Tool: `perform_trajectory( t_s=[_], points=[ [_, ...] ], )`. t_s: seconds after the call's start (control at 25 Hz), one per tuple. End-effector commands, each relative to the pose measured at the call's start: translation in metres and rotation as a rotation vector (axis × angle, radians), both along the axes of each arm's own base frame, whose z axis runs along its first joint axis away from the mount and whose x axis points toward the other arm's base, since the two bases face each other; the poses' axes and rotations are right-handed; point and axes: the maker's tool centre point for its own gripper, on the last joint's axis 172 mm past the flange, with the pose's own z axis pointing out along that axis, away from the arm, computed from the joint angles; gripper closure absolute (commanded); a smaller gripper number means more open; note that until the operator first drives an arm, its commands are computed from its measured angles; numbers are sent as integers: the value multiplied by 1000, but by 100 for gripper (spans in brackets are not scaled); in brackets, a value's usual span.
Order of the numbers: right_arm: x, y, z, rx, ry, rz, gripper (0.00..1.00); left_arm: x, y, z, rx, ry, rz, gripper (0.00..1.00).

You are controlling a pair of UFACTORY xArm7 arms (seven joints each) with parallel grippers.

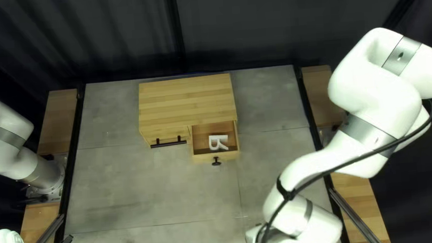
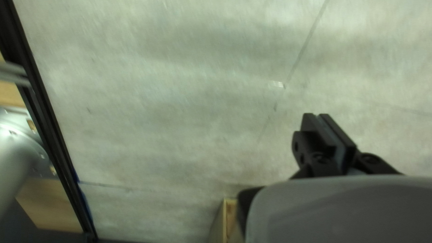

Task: Open drawers and place objects into drawer and close

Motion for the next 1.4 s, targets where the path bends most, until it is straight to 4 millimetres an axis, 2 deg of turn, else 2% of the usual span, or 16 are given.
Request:
perform_trajectory(
  t_s=[0.04, 0.2, 0.44, 0.52, 1.4],
  points=[
    [-13, 15, -8, 22, -7, -19, 0, 0, 0, 0, 0, 0, 0, 0],
    [-15, 18, -12, 27, 4, -49, 0, 0, 0, 0, 0, 0, 0, 0],
    [-42, 22, -23, 27, 20, -146, 0, 0, 0, 0, 0, 0, 0, 0],
    [-45, 23, -22, 26, 17, -160, 0, 0, 0, 0, 0, 0, 0, 0],
    [-46, 23, -21, 25, 16, -161, 0, 0, 0, 0, 0, 0, 0, 0]
  ],
)
